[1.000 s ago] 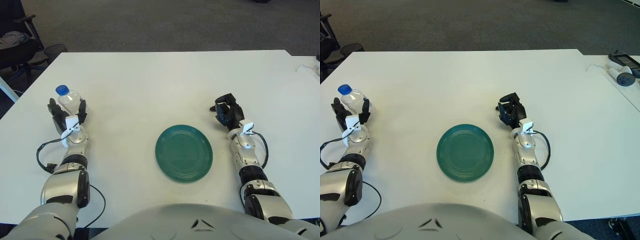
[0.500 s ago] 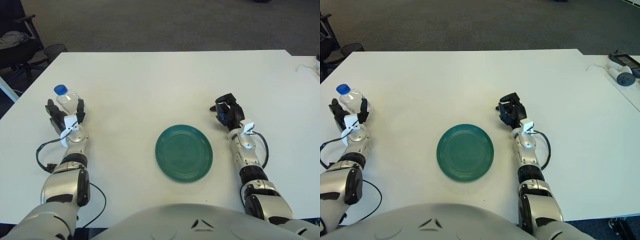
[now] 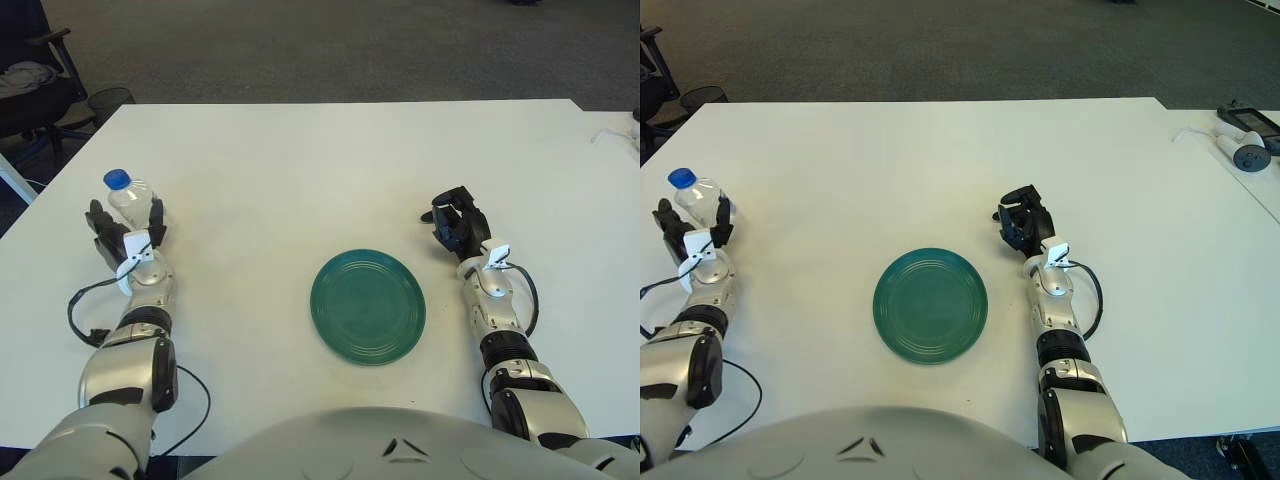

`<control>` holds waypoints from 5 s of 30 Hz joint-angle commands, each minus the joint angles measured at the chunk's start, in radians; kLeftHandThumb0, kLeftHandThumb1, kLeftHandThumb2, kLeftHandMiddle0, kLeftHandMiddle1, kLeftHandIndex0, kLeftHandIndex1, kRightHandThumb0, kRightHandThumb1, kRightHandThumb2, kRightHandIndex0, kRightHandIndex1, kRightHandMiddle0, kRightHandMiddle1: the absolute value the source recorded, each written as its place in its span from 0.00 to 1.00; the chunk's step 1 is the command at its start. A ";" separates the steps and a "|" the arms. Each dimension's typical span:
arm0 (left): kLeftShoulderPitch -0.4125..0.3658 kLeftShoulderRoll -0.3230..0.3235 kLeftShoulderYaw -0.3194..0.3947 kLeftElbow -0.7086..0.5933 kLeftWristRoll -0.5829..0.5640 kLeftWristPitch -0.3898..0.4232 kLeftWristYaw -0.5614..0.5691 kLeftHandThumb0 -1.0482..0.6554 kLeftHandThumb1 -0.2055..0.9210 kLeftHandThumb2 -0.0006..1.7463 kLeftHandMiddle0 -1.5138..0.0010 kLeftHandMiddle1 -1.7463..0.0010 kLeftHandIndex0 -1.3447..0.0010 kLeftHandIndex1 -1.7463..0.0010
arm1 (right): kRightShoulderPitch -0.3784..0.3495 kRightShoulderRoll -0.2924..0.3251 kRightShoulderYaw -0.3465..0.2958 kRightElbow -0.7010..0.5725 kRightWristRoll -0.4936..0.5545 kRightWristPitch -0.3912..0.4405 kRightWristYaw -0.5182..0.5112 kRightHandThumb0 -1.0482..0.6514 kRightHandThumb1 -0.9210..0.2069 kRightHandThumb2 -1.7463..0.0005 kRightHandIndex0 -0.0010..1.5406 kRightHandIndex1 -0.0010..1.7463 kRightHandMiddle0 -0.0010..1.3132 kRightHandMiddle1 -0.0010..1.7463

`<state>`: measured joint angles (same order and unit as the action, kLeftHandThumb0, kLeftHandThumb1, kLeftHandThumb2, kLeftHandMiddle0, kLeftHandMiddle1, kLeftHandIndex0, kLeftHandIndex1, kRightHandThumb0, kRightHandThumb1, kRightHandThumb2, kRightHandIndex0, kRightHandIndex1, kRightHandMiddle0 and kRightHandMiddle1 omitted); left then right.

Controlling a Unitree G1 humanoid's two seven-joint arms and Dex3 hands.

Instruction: Put the bottle into the plate.

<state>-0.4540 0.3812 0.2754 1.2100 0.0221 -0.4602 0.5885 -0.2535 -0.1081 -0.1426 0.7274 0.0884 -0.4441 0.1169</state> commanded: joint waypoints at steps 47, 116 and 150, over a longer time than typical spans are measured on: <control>-0.119 0.172 -0.053 0.057 0.021 0.026 -0.435 0.04 0.94 0.06 1.00 0.57 1.00 0.74 | 0.103 0.005 0.012 0.025 -0.006 0.126 -0.014 0.61 0.06 0.68 0.19 0.86 0.16 1.00; -0.136 -0.014 -0.048 -0.029 -0.036 -0.056 -0.446 0.62 0.37 0.84 0.12 0.00 0.17 0.00 | 0.111 0.007 0.008 0.037 0.001 0.122 -0.017 0.61 0.06 0.68 0.20 0.86 0.15 1.00; 0.036 -0.094 -0.113 -0.656 -0.001 -0.048 -0.453 0.62 0.37 0.84 0.13 0.00 0.17 0.00 | 0.104 0.017 0.007 0.048 0.006 0.122 -0.024 0.61 0.06 0.68 0.20 0.86 0.14 1.00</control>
<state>-0.4771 0.3026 0.1845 0.6831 0.0057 -0.5042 0.1514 -0.2385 -0.1087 -0.1370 0.6842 0.0998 -0.4145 0.1016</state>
